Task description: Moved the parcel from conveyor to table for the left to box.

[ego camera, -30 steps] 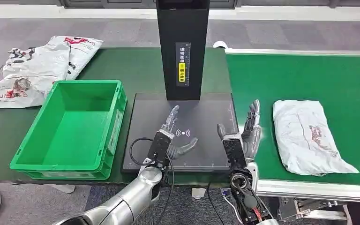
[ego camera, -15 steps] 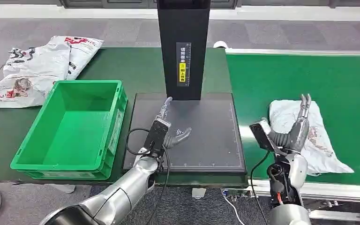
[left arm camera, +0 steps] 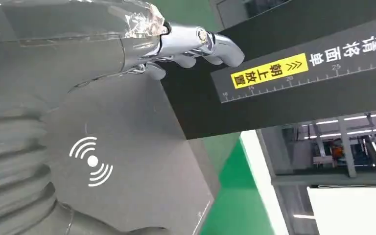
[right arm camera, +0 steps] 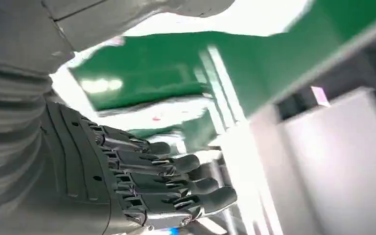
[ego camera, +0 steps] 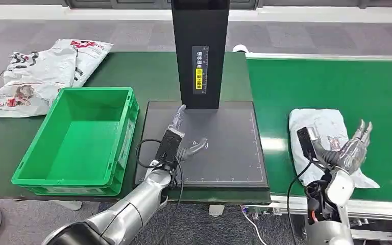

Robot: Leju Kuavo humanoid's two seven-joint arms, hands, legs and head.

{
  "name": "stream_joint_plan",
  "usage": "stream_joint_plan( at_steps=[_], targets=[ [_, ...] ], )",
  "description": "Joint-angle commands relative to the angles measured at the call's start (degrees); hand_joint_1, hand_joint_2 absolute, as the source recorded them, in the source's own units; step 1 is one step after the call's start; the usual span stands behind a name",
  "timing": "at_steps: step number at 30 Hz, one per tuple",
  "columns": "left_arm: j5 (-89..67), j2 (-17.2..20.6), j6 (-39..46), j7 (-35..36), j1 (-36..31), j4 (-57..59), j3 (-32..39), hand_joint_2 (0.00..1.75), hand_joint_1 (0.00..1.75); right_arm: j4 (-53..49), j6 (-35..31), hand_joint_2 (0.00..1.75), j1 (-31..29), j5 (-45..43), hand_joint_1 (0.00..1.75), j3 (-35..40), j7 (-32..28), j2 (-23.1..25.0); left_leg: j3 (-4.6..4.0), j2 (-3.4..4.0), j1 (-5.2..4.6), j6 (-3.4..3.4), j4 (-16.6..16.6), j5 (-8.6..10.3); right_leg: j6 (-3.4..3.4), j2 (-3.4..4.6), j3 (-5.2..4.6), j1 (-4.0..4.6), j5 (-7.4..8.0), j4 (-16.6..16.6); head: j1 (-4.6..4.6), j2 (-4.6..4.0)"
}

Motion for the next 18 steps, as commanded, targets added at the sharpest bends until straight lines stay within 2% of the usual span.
stream_joint_plan(
  at_steps=[1, 3, 6, 10, 15, 18],
  targets=[
    [0.24, 0.82, -1.33, -0.02, -0.66, -0.19, 3.59, 1.75, 0.00, 19.84, 0.11, 1.75, -3.75, 2.92, 0.00, 5.02, 11.21, -8.17, 0.22, 0.12, 0.03, 0.00, -0.08, -0.07, -0.01, 0.08, 0.21, 0.03, -0.03, -0.11, -0.02, 0.00],
    [-0.42, 0.93, -1.01, -0.02, -0.11, -1.18, 3.41, 1.75, 0.00, 21.60, 1.60, 1.75, -3.29, 3.76, 0.00, 6.00, 13.77, -8.93, 0.24, 0.14, 0.05, 0.01, -0.08, -0.08, 0.00, 0.12, 0.24, 0.05, -0.01, -0.16, 0.00, 0.00],
    [-0.42, 1.00, -1.92, -0.02, 0.47, -2.47, 3.63, 1.75, 0.00, 22.53, 7.33, 1.75, -2.71, 4.03, 0.00, 10.52, 19.15, -9.98, 0.15, 0.04, 0.00, 0.01, -0.07, -0.04, 0.02, 0.02, 0.15, -0.01, -0.05, -0.08, 0.00, 0.00],
    [-0.86, 1.17, -2.84, -0.02, 0.98, -3.90, 3.43, 1.75, 0.00, 23.46, 21.58, 1.75, -2.52, 3.35, 0.00, 16.16, 25.80, -10.10, 0.13, 0.12, -0.01, 0.06, -0.04, -0.09, 0.06, 0.10, 0.11, -0.05, -0.06, -0.05, 0.00, 0.00],
    [-0.92, 1.63, -4.88, -0.02, 0.97, -5.64, 3.06, 1.75, 0.00, 24.54, 37.12, 1.75, -0.41, -2.21, 0.00, 10.91, 25.03, -10.06, 0.20, 0.05, 0.03, 0.06, -0.08, -0.10, 0.06, 0.03, 0.21, -0.04, -0.09, -0.11, 0.00, 0.02],
    [-1.07, 1.84, -5.00, -0.02, 1.04, -5.88, 2.90, 1.75, 0.00, 24.34, 37.89, 1.75, 0.49, -2.77, 0.00, 10.35, 24.39, -10.38, 0.23, -0.02, 0.04, 0.06, -0.09, -0.08, 0.08, -0.05, 0.26, -0.03, -0.10, -0.13, -0.02, 0.00]
  ],
)
